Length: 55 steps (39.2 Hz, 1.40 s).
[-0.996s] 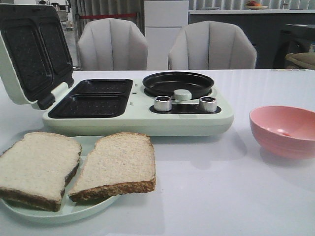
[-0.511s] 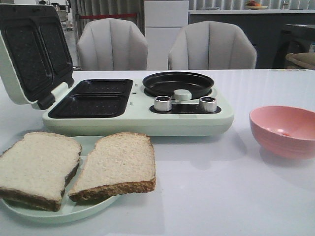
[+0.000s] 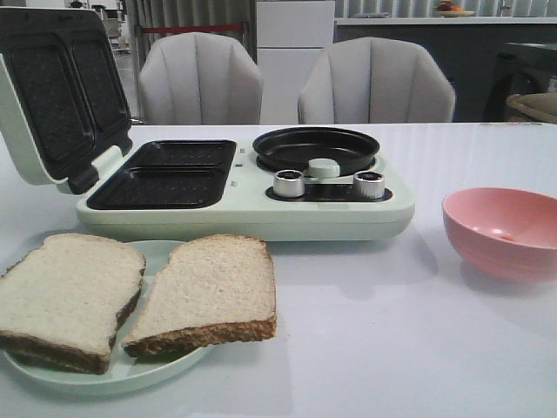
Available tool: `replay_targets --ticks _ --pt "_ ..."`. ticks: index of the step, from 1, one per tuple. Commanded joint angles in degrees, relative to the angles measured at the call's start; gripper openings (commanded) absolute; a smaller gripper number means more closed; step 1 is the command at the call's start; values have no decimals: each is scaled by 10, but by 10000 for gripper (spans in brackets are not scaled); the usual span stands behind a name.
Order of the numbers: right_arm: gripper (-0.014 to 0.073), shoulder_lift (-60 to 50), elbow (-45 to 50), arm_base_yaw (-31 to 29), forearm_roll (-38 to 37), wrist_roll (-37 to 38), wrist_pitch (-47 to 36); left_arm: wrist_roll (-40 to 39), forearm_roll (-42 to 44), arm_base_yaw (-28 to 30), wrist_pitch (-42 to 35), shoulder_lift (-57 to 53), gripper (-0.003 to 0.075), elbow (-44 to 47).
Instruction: Make breakfast with bread and shrimp
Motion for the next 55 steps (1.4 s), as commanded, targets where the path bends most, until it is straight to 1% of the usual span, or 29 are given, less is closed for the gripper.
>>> replay_targets --ticks 1,5,11,17,20,23,28,35,36,44,55 --pt "153 -7 -9 -1 -9 -2 -50 -1 54 -61 -14 39 568 -22" --pt "153 -7 -9 -1 -9 -2 -50 -1 98 -142 28 83 568 -29" --pt "153 -7 -9 -1 -9 -2 -50 -1 196 -260 91 149 565 -32" --pt "153 -7 -9 -1 -9 -2 -50 -1 295 -350 142 204 565 -32" --pt "153 -7 -9 -1 -9 -2 -50 -1 347 -379 159 229 565 -32" --pt "153 -7 -9 -1 -9 -2 -50 -1 410 -398 161 254 565 -32" --pt "153 -7 -9 -1 -9 -2 -50 -1 466 -406 150 301 565 -32" --pt "153 -7 -9 -1 -9 -2 -50 -1 498 -406 131 369 565 -32" --pt "153 -7 -9 -1 -9 -2 -50 -1 501 -450 125 379 565 -32" --pt "153 -7 -9 -1 -9 -2 -50 -1 527 -450 79 453 565 -32" --pt "153 -7 -9 -1 -9 -2 -50 -1 564 -448 81 552 565 -32"
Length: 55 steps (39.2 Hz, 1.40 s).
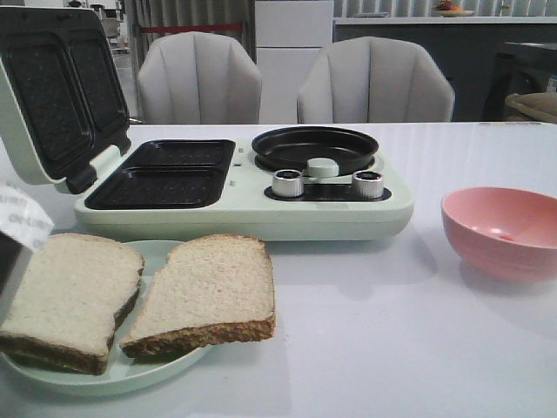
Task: Make breakfast with bread and shrimp
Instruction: 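Grasp the bread slice nearest the left gripper with the left gripper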
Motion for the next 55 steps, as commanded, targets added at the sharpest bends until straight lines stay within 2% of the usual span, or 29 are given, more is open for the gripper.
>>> replay_targets --ticks 1,16,25,34,41,51,55 --pt "153 -7 -9 -1 -9 -2 -50 -3 27 -2 2 17 565 -16" --pt "153 -7 -9 -1 -9 -2 -50 -9 93 44 5 47 565 -16" --pt "153 -7 -9 -1 -9 -2 -50 -10 142 75 -21 56 561 -23" --pt "153 -7 -9 -1 -9 -2 -50 -10 156 104 -41 87 430 -57" --pt "153 -7 -9 -1 -9 -2 -50 -10 157 122 -27 121 378 -74" --pt "153 -7 -9 -1 -9 -2 -50 -10 154 123 -4 110 152 -82" --pt "153 -7 -9 -1 -9 -2 -50 -10 154 116 6 85 111 -82"
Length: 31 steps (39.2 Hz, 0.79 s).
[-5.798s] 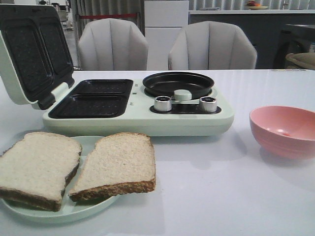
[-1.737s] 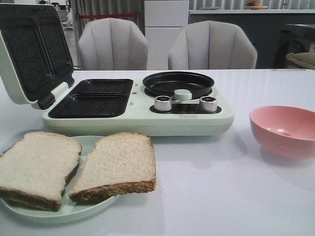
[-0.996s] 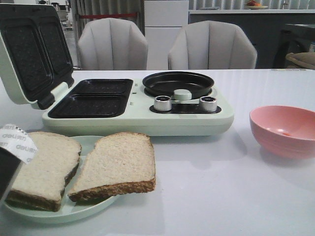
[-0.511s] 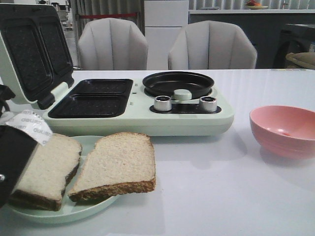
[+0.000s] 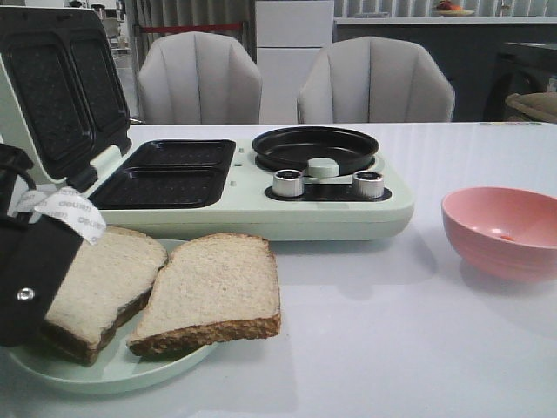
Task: Make breakfast with bread and shrimp
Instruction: 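Grasp the bread slice nearest the left gripper with the left gripper, then lift the bread slice and lay it on the sandwich maker plate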
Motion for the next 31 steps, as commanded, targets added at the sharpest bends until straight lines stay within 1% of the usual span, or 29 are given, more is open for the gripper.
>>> replay_targets --ticks 1,18,27,31 --pt "153 -7 -9 -1 -9 -2 -50 -7 12 -6 28 -43 113 -16" --pt "153 -7 -9 -1 -9 -2 -50 -7 12 -11 53 -186 113 -20" --pt "153 -7 -9 -1 -9 -2 -50 -7 28 -11 53 -201 113 -48" --pt "153 -7 -9 -1 -9 -2 -50 -7 44 -11 39 -201 113 -64"
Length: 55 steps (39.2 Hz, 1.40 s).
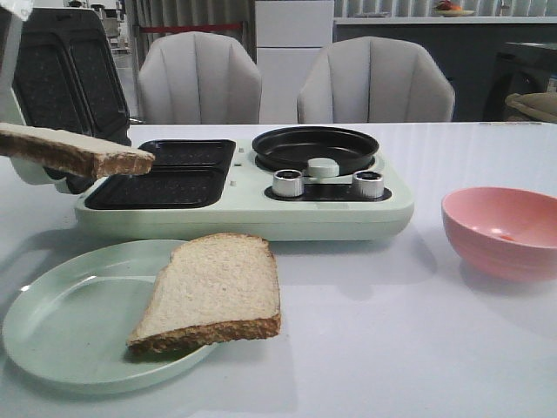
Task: Make breakfast with bread and shrimp
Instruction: 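Lift the bread slice and lay it on the sandwich maker plate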
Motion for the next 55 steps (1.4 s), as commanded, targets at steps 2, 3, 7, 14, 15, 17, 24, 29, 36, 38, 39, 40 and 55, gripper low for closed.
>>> replay_targets --ticks 2,3,7,14,15,17,24,29,36,38,39,40,55 --pt "153 -7 -9 -1 -9 -2 -50 -7 42 -2 -6 -8 113 -41" --pt "153 -7 -9 -1 -9 -2 -50 -7 46 0 -9 -5 113 -48" --pt "153 -7 -9 -1 -9 -2 -50 -22 68 21 -37 16 113 -78" --pt "153 -7 -9 -1 -9 -2 -50 -76 102 67 -87 86 113 -151" --pt "153 -7 -9 -1 -9 -2 -50 -85 105 73 -93 101 113 -165" --pt "153 -7 -9 -1 -9 -2 -50 -93 108 87 -101 127 113 -190" --pt "153 -7 -9 -1 -9 -2 -50 -95 116 125 -109 218 113 -277" --pt "153 -7 -9 -1 -9 -2 -50 -97 123 141 -116 268 113 -336" --pt "153 -7 -9 -1 -9 -2 -50 -97 123 160 -138 329 113 -400" --pt "153 -7 -9 -1 -9 -2 -50 -97 123 164 -138 347 113 -414" --pt "153 -7 -9 -1 -9 -2 -50 -97 125 165 -138 353 114 -419" --pt "153 -7 -9 -1 -9 -2 -50 -97 128 166 -138 361 115 -425" --pt "153 -7 -9 -1 -9 -2 -50 -104 131 181 -162 442 146 -453"
